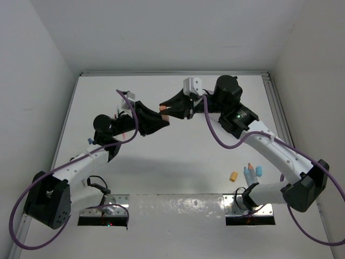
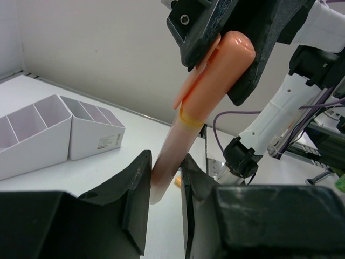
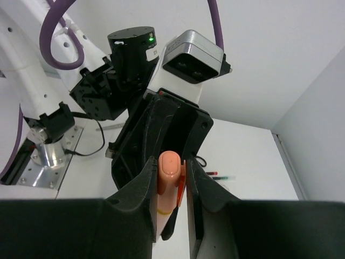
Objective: Sort the stationery into containers
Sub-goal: Close the pen cap on the pen.
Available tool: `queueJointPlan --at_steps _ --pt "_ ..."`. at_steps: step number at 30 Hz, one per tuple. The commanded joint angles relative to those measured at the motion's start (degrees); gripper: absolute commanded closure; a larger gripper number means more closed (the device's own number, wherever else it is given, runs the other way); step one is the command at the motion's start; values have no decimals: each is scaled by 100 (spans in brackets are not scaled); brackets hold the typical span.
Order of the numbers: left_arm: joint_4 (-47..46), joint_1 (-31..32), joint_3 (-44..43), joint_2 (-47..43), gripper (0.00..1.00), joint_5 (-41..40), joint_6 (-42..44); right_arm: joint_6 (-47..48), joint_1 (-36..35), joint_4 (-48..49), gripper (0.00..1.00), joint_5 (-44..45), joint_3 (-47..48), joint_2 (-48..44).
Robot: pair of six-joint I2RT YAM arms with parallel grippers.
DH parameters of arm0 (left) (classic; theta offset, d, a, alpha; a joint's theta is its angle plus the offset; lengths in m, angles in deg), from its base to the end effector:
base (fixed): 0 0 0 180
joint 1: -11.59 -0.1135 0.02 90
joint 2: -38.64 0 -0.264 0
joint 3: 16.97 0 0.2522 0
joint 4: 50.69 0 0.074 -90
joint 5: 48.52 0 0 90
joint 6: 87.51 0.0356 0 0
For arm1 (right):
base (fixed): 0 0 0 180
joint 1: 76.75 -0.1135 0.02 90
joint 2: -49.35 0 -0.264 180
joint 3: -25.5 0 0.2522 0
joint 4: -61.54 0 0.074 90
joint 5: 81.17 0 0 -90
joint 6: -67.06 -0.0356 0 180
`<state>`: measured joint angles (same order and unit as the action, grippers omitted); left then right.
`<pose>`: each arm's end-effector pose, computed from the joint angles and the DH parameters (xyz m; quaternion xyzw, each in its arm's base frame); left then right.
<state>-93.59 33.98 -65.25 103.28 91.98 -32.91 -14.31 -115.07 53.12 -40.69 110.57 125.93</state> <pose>0.2072 -0.1151 0.3242 0.3066 0.5137 -0.5681 0.5651 0.2227 0.2105 0.4076 -0.5274 0.4706 0.4507 0.5452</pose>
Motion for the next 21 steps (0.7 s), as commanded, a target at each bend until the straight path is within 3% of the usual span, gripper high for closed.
queueJointPlan --at_steps 1,16,21 --pt "-2657 -147 -1013 -417 100 -1622 -398 -616 -175 -2019 100 -796 -952 630" --pt "-2683 -235 -960 -488 100 -1280 -20 -27 53 -3215 100 -1113 -1031 780" --pt "-2718 -226 -942 -514 100 -1271 51 -211 36 -2997 100 -1183 -1250 938"
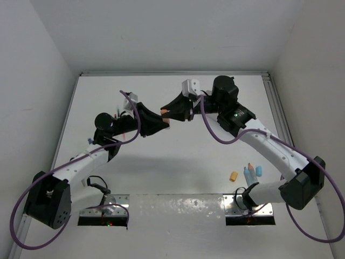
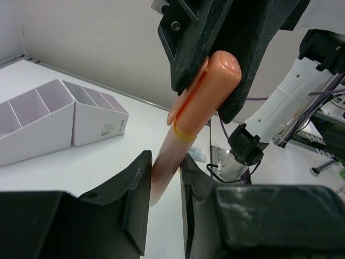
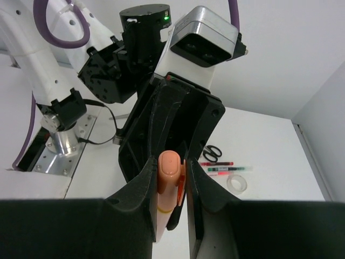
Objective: Sort the stationery into containers
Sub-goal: Close the pen cap on the pen.
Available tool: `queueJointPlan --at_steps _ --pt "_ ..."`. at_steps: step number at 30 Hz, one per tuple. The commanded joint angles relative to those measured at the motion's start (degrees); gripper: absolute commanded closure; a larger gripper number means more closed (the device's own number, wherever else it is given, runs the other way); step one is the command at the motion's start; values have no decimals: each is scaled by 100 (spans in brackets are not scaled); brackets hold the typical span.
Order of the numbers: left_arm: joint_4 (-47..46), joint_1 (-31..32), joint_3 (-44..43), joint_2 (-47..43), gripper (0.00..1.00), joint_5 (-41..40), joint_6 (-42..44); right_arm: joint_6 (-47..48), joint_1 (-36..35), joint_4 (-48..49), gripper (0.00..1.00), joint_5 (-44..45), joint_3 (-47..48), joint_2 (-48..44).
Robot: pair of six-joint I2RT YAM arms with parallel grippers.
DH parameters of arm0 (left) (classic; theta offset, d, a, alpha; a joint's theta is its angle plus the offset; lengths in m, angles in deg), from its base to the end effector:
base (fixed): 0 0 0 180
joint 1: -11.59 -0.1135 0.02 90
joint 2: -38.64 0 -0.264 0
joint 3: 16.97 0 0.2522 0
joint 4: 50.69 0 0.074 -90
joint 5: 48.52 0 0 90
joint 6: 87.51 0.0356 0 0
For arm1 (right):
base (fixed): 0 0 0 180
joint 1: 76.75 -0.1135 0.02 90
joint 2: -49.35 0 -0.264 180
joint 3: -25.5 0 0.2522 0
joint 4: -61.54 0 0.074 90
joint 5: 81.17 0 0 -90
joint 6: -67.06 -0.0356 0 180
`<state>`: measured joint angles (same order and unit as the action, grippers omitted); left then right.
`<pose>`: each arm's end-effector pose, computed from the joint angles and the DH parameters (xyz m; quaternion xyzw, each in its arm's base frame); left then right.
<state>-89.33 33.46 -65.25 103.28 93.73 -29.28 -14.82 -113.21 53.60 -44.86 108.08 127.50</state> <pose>0.2100 -0.1146 0.3173 0.3211 0.5299 -0.5553 0.5547 0.2340 0.2086 0.3855 -0.5328 0.4840 0.4686 0.5122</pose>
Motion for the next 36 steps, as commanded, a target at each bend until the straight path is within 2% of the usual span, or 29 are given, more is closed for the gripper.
queueJointPlan --at_steps 1,3,9,17,18,19,21,22,24,27,30,36 --pt "-3153 -165 -934 -523 100 -1454 -321 -275 -167 -2721 100 -722 -1089 755" --pt "-3153 -174 -933 -531 100 -1498 -339 -434 -185 -2404 100 -556 -1300 667" --pt "-3136 -174 -925 -523 100 -1490 -339 -504 -141 -2235 100 -344 -1433 649" --pt "-2653 -139 -776 -488 100 -1253 4 -1312 -124 -1453 100 -107 -914 456" --pt "-2591 -130 -758 -479 100 -1226 65 -1383 -124 -1331 97 -89 -888 421" --pt "-2530 -130 -714 -479 100 -1226 83 -1522 -132 -1243 85 -89 -853 377" --pt "-2433 -130 -679 -470 100 -1217 92 -1611 -124 -1067 74 -71 -826 333" --pt "-2424 -130 -670 -470 100 -1208 101 -1673 -115 -996 66 -54 -826 298" --pt "-2397 -113 -670 -470 100 -1173 118 -1787 -115 -821 58 -10 -817 227" --pt "-2354 -113 -687 -461 100 -1147 153 -1919 -62 -662 54 -36 -791 174" --pt "-2345 -104 -687 -470 100 -1138 162 -2051 -10 -470 60 -62 -782 104" --pt "-2301 -104 -670 -488 100 -1147 180 -2025 131 -494 51 -10 -861 -80"
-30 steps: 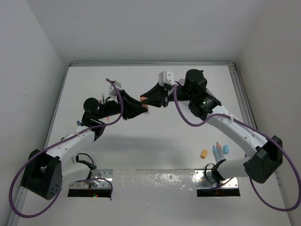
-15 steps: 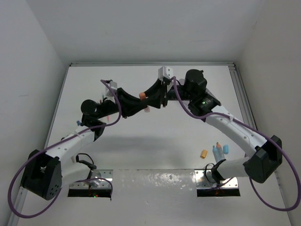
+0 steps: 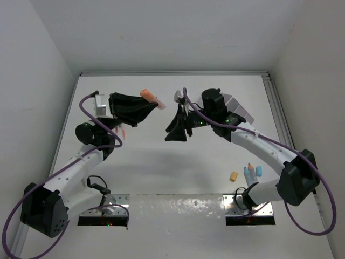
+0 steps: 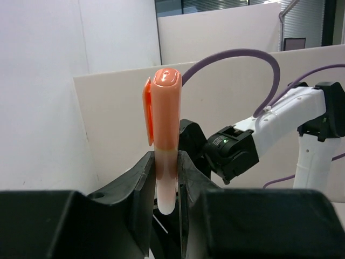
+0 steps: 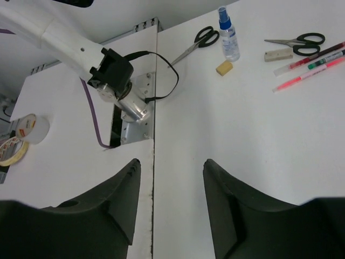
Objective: Sort the stationery into containers
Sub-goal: Close the pen cap on the pen, then place the pen in the storage box.
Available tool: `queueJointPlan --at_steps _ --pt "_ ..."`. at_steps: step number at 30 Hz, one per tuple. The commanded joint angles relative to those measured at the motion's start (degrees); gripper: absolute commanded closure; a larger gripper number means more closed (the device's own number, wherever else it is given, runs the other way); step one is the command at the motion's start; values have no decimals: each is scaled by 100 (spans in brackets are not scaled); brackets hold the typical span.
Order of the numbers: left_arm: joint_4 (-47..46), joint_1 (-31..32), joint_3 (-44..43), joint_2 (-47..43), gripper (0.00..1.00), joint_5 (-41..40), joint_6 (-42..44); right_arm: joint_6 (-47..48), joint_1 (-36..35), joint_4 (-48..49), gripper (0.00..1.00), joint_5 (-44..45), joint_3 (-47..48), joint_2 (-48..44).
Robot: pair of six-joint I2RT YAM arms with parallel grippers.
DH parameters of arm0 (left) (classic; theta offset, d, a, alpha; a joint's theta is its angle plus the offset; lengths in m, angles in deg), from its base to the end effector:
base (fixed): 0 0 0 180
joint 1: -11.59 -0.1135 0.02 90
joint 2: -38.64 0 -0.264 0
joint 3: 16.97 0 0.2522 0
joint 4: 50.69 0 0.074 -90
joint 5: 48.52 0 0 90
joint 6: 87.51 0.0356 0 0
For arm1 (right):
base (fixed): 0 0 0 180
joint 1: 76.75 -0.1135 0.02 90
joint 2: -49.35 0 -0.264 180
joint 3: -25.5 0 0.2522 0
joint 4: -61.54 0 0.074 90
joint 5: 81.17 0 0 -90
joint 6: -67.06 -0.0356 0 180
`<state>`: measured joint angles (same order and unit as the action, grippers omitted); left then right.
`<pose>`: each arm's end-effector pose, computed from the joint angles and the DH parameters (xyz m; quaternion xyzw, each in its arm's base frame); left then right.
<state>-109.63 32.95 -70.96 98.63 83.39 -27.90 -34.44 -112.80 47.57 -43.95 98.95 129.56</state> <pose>0.1770 -0.0948 0.3959 0.3147 0.3226 -0.4887 0.7471 0.2379 0.2082 0.3102 -0.4035 0.6665 0.5399 0.3185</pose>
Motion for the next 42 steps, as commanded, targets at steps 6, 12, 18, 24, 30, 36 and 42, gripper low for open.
queueJointPlan --at_steps 6,12,18,24,30,36,42 --pt "-69 -62 -38 -57 100 -60 139 402 370 -540 43 310 306 -733" --pt "387 8 76 -48 100 159 358 756 511 -1078 40 961 982 -1130" --pt "960 254 173 -57 100 458 929 343 406 -420 33 892 1661 -972" --pt "1171 377 191 -22 100 555 1097 -79 266 319 33 593 1863 -550" --pt "1355 430 191 4 100 581 1211 -500 116 1022 42 514 1819 -278" --pt "1426 483 191 31 100 564 1255 -897 20 1559 54 312 1845 -5" --pt "1400 509 217 39 100 450 1255 -950 -51 1524 78 268 1845 136"
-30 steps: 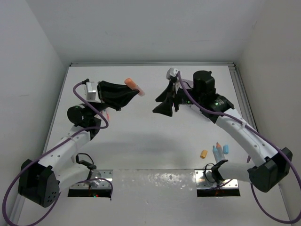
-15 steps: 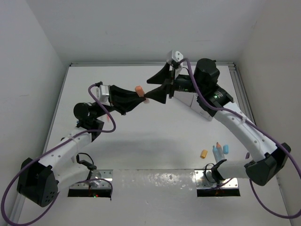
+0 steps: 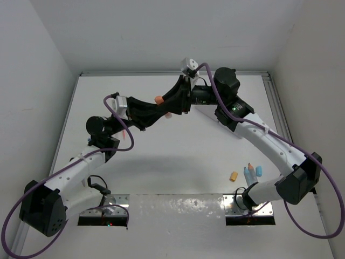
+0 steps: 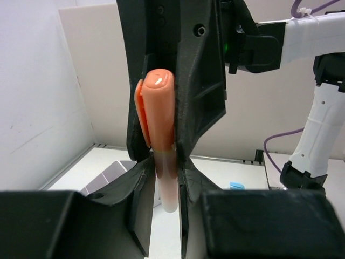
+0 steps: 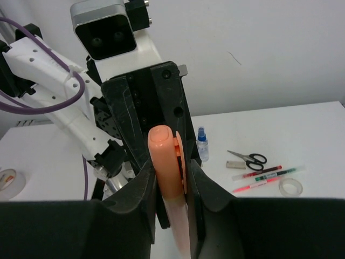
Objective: Sort the stationery into containers
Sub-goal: Place the pen in the storage box.
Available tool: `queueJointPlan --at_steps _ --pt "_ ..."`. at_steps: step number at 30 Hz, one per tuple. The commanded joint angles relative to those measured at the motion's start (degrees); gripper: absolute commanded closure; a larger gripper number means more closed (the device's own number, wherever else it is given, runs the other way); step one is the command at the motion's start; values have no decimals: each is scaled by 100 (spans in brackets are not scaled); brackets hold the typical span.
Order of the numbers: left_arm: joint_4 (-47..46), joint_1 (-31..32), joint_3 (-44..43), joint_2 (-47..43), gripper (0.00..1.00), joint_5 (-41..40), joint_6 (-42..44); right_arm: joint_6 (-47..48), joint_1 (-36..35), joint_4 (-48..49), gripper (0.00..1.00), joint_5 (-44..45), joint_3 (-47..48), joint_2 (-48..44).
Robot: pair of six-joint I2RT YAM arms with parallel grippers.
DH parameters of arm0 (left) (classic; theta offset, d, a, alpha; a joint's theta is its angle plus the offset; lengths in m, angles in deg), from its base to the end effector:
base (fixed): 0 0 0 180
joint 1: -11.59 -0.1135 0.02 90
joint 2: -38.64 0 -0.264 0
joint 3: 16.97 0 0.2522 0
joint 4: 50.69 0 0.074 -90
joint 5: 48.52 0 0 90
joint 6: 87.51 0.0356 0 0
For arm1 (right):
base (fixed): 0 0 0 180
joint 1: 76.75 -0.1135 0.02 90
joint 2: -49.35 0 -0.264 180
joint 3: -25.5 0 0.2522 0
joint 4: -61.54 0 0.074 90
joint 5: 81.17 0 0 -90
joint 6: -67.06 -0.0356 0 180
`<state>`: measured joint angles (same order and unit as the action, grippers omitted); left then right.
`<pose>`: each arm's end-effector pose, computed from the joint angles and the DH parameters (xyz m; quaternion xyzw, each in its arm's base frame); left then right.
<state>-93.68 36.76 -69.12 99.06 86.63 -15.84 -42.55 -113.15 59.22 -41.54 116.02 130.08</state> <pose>0.1890 -0.1167 0.3633 0.3650 0.4073 -0.4685 0.6938 0.2428 0.2131 0.4295 -0.4036 0.5438 0.5672 0.4688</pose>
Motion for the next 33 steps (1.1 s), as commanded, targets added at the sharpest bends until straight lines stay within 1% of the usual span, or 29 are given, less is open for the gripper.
queueJointPlan --at_steps 1,4,7,10,13,19,20,22,23,25,28,30,33 --pt "-196 120 34 -4 100 117 40 -148 -25 324 82 36 130 83" --pt "-222 129 42 -22 100 117 31 -78 -16 236 88 71 103 110" --pt "-222 120 60 -48 100 91 22 -51 -16 174 93 80 94 75" --pt "-222 120 60 -66 100 29 13 54 -16 25 94 141 59 48" --pt "-214 120 77 -83 100 -41 5 221 -16 -151 100 185 33 -13" --pt "-336 68 86 -75 100 -173 -240 651 -16 -581 100 317 -37 -153" --pt "-380 50 95 -75 100 -208 -320 722 -16 -721 94 326 -63 -171" --pt "-529 -20 95 -57 100 -199 -487 1020 -16 -993 77 352 -143 -276" --pt "-565 -21 95 -57 100 -190 -488 1100 -16 -1082 75 361 -160 -294" --pt "-565 -21 86 -66 100 -112 -462 1285 -16 -1335 75 519 -187 -338" --pt "-565 -21 95 -66 100 -85 -426 1355 -16 -1399 79 563 -152 -304" --pt "-574 -21 95 -66 100 -94 -435 1329 -16 -1425 79 555 -108 -277" --pt "-583 -21 86 -74 100 -94 -426 1355 -16 -1495 71 528 -46 -233"
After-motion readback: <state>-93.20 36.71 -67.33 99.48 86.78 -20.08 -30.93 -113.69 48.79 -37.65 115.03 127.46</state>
